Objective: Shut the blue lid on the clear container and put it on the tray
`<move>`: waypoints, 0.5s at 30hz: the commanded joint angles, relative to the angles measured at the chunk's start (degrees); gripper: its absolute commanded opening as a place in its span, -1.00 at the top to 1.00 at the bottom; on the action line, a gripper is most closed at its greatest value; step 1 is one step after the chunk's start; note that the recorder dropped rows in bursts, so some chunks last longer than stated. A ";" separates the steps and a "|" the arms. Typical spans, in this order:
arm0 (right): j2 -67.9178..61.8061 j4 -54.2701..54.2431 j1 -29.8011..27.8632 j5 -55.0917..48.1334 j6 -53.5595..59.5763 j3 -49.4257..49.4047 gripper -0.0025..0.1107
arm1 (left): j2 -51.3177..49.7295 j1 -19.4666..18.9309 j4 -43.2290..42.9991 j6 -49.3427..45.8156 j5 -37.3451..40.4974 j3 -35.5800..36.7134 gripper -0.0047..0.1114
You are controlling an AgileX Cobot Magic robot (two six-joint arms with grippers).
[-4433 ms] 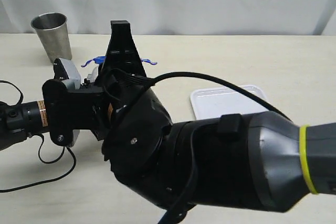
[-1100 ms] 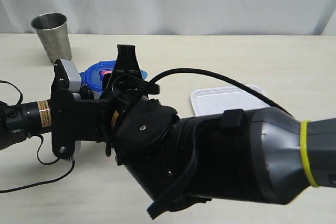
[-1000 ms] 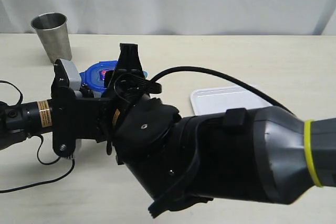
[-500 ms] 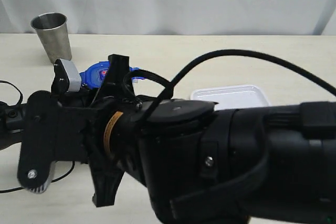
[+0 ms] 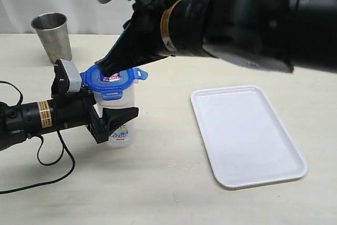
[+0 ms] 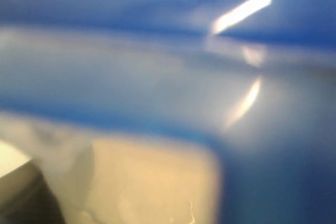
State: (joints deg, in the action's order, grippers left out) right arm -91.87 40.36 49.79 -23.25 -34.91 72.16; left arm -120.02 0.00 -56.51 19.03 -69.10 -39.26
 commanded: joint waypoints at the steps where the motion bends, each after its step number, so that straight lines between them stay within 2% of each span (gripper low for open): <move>1: -4.13 -28.46 -5.32 -0.17 25.00 4.13 0.89 | -0.05 0.03 0.14 0.02 -0.86 -0.20 0.92; 5: -7.72 -42.71 -6.01 -7.79 40.03 9.58 0.89 | -0.05 0.03 0.14 0.02 -0.86 -0.20 0.92; 9: -11.30 -45.89 -6.01 -14.37 42.86 13.54 0.89 | -0.05 0.03 0.14 0.02 -0.86 -0.20 0.92; 13: -13.70 -45.89 -5.90 -14.59 42.86 14.04 0.89 | -0.05 0.03 -0.91 -0.17 -0.86 -0.20 0.92; 15: -14.65 -45.89 -5.68 -14.49 42.99 14.14 0.89 | -0.05 0.03 -1.93 -3.27 -0.86 -0.20 0.92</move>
State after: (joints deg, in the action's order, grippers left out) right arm -105.61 -5.11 44.16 -37.44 7.11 85.86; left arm -120.02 0.00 -56.91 18.40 -69.20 -39.26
